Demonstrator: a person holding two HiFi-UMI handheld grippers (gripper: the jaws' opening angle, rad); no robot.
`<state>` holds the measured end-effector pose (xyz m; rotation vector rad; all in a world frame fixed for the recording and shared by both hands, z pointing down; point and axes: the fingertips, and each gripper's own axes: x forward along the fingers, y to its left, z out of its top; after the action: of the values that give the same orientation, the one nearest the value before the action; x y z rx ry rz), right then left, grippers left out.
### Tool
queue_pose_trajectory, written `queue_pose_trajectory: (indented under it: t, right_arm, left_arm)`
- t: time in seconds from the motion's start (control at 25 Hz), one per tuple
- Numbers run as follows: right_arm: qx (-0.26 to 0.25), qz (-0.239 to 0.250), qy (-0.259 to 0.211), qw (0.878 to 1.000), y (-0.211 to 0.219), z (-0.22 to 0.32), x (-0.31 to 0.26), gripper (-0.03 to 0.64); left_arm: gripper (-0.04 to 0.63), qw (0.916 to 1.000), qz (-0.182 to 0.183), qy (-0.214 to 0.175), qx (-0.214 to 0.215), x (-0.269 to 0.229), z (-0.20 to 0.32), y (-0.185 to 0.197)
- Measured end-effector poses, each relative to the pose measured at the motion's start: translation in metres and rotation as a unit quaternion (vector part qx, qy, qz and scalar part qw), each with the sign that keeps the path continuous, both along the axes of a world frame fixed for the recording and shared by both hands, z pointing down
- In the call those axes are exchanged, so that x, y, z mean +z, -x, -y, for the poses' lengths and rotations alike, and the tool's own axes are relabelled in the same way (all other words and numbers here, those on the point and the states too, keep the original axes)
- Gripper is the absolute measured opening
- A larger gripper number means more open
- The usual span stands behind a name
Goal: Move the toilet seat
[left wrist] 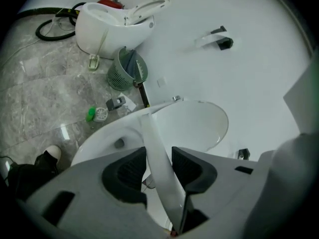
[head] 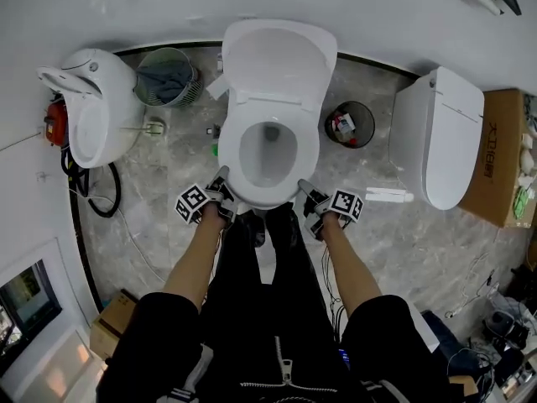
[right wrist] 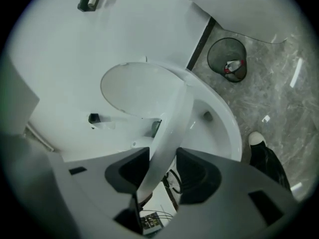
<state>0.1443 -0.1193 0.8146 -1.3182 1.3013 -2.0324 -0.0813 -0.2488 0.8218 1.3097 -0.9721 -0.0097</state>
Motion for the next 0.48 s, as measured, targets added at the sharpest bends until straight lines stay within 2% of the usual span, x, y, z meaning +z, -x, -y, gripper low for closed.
queue_pose_trajectory:
  t: [0.08, 0.16, 0.32, 0.48]
  right_arm:
    - [0.012, 0.006, -0.006, 1.0, -0.005, 0.01, -0.014, 0.174]
    - [0.023, 0.007, -0.014, 1.0, -0.01, 0.019, -0.026, 0.178]
    - [0.036, 0.003, -0.036, 0.999, -0.022, 0.042, -0.046, 0.195]
    - [0.07, 0.012, -0.062, 0.996, -0.034, 0.062, -0.065, 0.199]
  left_arm:
    - [0.158, 0.9998, -0.008, -0.007, -0.017, -0.014, 0.01, -0.004]
    - [0.168, 0.9998, -0.01, -0.014, -0.012, -0.026, 0.02, -0.009]
    - [0.207, 0.9985, -0.026, -0.037, 0.032, -0.047, 0.044, -0.023]
    - [0.236, 0.9944, -0.061, -0.059, 0.062, -0.068, 0.063, -0.035]
